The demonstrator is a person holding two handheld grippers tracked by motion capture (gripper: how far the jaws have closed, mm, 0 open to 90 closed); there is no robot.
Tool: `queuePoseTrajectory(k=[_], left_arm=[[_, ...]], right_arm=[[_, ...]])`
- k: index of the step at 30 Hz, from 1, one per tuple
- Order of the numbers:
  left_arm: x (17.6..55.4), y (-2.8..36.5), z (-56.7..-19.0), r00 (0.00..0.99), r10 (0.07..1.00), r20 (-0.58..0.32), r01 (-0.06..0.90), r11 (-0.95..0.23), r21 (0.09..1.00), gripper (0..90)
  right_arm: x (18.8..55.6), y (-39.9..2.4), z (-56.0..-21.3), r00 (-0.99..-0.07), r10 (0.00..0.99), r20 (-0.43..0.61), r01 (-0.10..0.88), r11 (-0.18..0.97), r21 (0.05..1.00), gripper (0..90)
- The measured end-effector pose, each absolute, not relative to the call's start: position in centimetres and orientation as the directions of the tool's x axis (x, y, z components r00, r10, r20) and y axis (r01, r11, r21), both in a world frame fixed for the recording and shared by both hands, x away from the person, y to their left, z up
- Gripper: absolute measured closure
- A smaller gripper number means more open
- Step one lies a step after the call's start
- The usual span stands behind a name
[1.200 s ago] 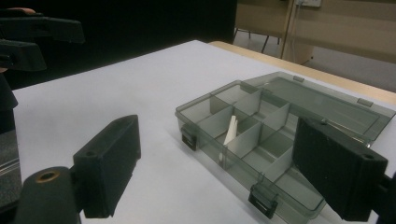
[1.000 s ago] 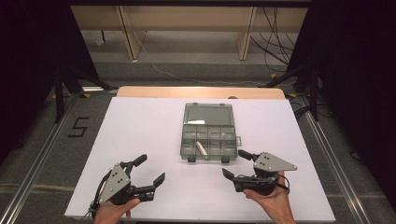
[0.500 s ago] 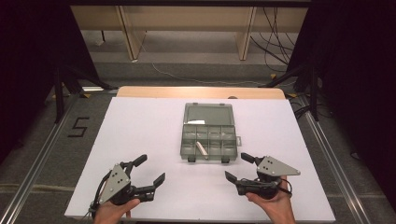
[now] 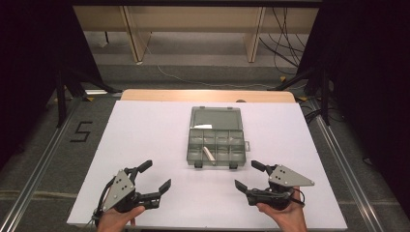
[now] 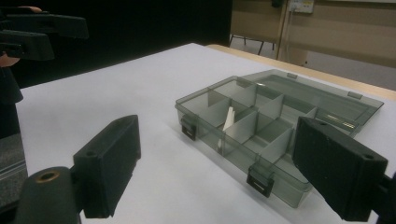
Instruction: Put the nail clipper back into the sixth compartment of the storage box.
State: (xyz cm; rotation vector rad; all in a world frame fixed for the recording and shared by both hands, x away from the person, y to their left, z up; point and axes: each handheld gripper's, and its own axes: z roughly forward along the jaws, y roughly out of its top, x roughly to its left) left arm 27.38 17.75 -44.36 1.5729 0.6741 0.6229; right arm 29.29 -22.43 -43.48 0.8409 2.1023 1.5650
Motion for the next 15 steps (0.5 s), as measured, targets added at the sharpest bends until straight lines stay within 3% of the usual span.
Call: queuePoseTrajectory(k=[15], left_arm=[[27.39,17.72,-44.35,0.685,0.729,0.011,0.067,-0.077,0.995,15.8]], right_arm=[[29.16,-22.89,-43.45,-0.738,0.674,0.042,0.220,0.182,0.958,16.6]])
